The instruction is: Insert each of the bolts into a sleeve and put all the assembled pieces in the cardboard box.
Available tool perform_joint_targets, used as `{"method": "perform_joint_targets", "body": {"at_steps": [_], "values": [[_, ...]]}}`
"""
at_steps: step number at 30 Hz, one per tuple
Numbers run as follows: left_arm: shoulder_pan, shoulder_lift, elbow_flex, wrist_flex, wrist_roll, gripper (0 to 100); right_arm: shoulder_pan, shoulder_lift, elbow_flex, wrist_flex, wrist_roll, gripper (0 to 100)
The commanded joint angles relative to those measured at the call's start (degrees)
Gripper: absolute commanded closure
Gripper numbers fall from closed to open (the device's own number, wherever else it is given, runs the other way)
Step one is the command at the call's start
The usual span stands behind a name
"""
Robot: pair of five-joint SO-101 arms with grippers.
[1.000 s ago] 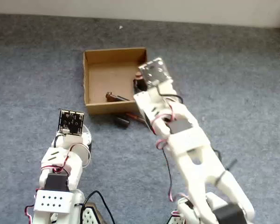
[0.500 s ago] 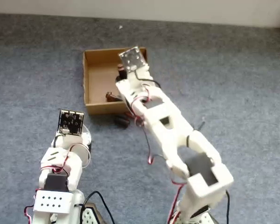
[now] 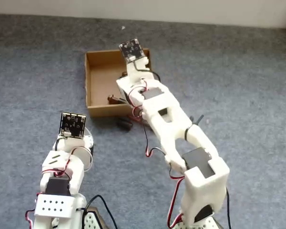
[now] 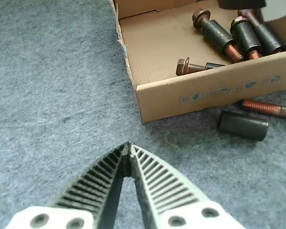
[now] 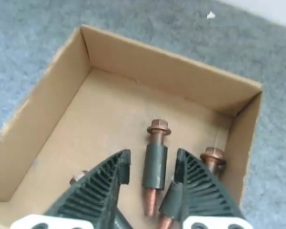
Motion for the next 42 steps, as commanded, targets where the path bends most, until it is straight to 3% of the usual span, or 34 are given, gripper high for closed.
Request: {"method": "perform_joint_targets", "body": {"at_steps": [1, 11, 17, 26, 35, 42], "values": [[-0.57, -0.48, 1.63, 0.09, -0.7, 99, -0.31, -1.54, -6.64, 8.04, -0.53, 86.1], [-3.74, -0.48, 1.27, -0.18, -0.7, 99, -0.57, -1.54, -24.04, 46.11, -0.53, 86.1], [-6.55, -0.48, 0.57, -0.18, -0.7, 99, -1.19, -1.54, -28.53, 57.27, -0.53, 86.1], [-6.55, -0.48, 0.57, -0.18, -0.7, 99, -7.52, -1.45, -24.75, 57.63, 4.48, 85.7], [-6.55, -0.48, 0.66, -0.18, -0.7, 99, -12.35, -1.19, -13.67, 50.42, 9.41, 85.7], [-6.55, -0.48, 0.75, -0.18, -0.7, 99, -11.74, -1.01, -6.64, 40.84, 13.63, 85.8]]}}
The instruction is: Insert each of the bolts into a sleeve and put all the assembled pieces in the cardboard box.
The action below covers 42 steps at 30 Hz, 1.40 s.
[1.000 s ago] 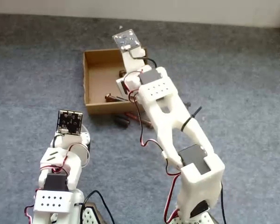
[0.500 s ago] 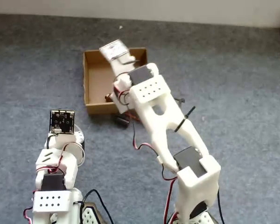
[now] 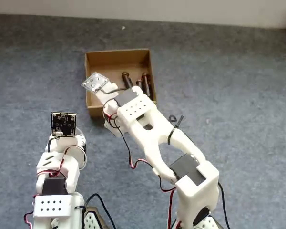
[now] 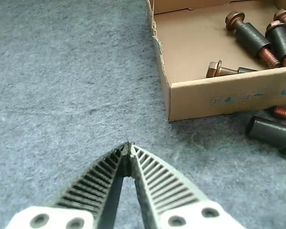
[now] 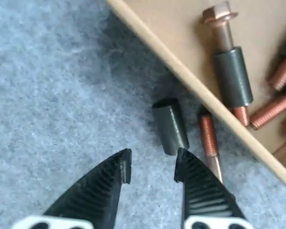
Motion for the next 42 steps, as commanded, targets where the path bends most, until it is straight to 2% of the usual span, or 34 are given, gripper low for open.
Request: {"method": "perform_joint_targets", "body": {"at_steps": [1, 6, 12, 18, 20, 23, 28, 34, 42], "values": [[-0.66, -0.48, 0.75, -0.18, -0.7, 99, 0.22, -1.01, 1.27, -5.32, 2.29, 85.8], [-0.57, -0.48, 0.75, -0.18, -0.7, 99, 0.4, 1.27, 3.21, -9.45, 2.29, 86.0], [-0.48, -0.48, 0.92, -0.18, -0.7, 99, 1.71, 9.71, 0.92, -9.36, 2.29, 86.0], [-0.4, -0.48, 1.01, -0.18, -0.7, 99, 3.82, 10.95, -1.27, -9.19, 2.29, 86.1], [-0.4, -0.48, 1.01, -0.18, -0.7, 99, 3.91, 11.12, -1.27, -9.19, 2.29, 88.7], [-0.4, -0.48, 1.01, -0.18, -0.7, 99, 3.91, 11.03, -1.27, -9.19, 2.29, 98.5], [-0.4, -0.48, 0.84, -0.18, -0.7, 99, 3.82, 10.15, -1.71, -2.77, 2.02, 99.4], [-0.57, -0.48, 0.84, -0.18, -0.7, 99, 4.0, -2.15, 0.4, 2.24, 1.67, 99.3], [-0.4, -0.48, 0.84, -0.18, -0.7, 99, 5.41, -28.53, 18.24, 3.3, 0.26, 99.3]]}}
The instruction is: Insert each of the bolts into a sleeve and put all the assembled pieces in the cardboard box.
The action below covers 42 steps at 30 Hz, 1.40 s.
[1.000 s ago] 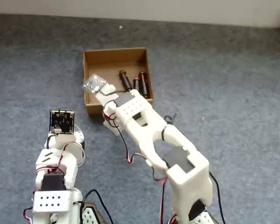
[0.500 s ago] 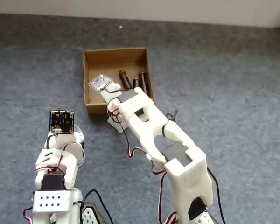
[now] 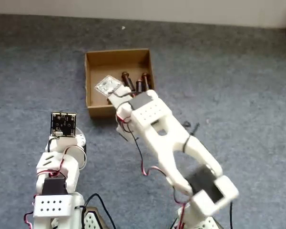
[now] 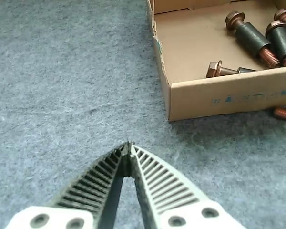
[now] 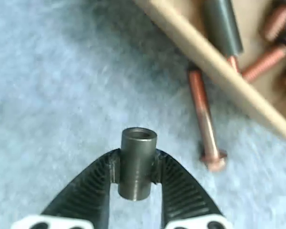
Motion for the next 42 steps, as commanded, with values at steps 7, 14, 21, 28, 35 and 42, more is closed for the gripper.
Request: {"method": "perform_joint_targets", "body": {"at_steps": [7, 14, 21, 28, 35, 42], "values": [[-0.31, -0.48, 1.01, -0.18, -0.7, 99, 8.22, -28.18, 15.96, 0.48, -0.79, 99.3], [-0.31, -0.48, 1.1, -0.18, -0.7, 99, 12.35, -38.73, 22.9, -0.48, -0.79, 99.3], [-0.31, -0.48, 1.1, -0.18, -0.7, 99, 17.98, -49.54, 35.82, -12.35, -6.24, 99.3], [-0.31, -0.48, 0.84, -0.18, -0.7, 99, 19.65, -55.43, 44.35, -18.95, -7.65, 99.3], [-0.22, -0.48, 0.57, 0.0, -6.24, 99, 25.71, -60.62, 47.34, -19.82, -11.16, 99.3], [-0.22, -0.48, -0.92, 0.18, -9.05, 99, 28.26, -66.15, 52.97, -23.87, -12.92, 99.3]]}}
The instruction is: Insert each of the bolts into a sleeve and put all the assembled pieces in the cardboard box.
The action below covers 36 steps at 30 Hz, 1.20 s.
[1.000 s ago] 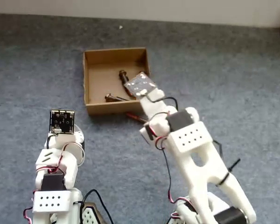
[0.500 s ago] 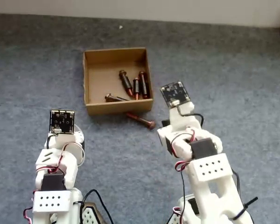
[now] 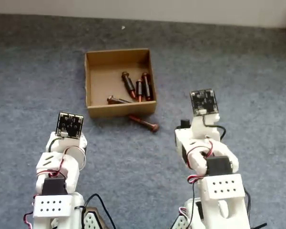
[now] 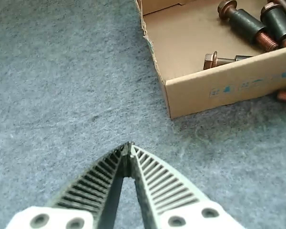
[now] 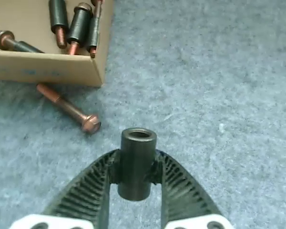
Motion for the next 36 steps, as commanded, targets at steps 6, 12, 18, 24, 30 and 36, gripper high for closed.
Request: {"method": "perform_joint_targets", "body": {"at_steps": [6, 12, 18, 24, 30, 36], "values": [[-0.22, -0.48, -1.45, 0.18, -1.23, 99, 0.75, -10.51, 7.34, -7.08, -0.7, 99.3], [-0.22, -0.48, -3.47, 0.26, -1.23, 99, 0.75, -17.8, 11.12, -7.08, -0.7, 99.3], [-0.22, -0.04, -7.08, 2.29, -1.32, 97, 0.75, -25.27, 14.73, -7.08, -0.7, 99.3], [-0.13, 0.04, -16.13, 10.64, -1.32, 93, 0.75, -33.1, 18.42, -7.08, -0.7, 99.3], [5.14, 0.13, -23.69, 16.26, -5.63, 93, 0.84, -40.4, 21.58, -7.08, -0.7, 99.3], [15.08, 0.31, -28.79, 21.36, -9.58, 93, 0.84, -42.77, 22.64, -7.08, -0.7, 99.2]]}}
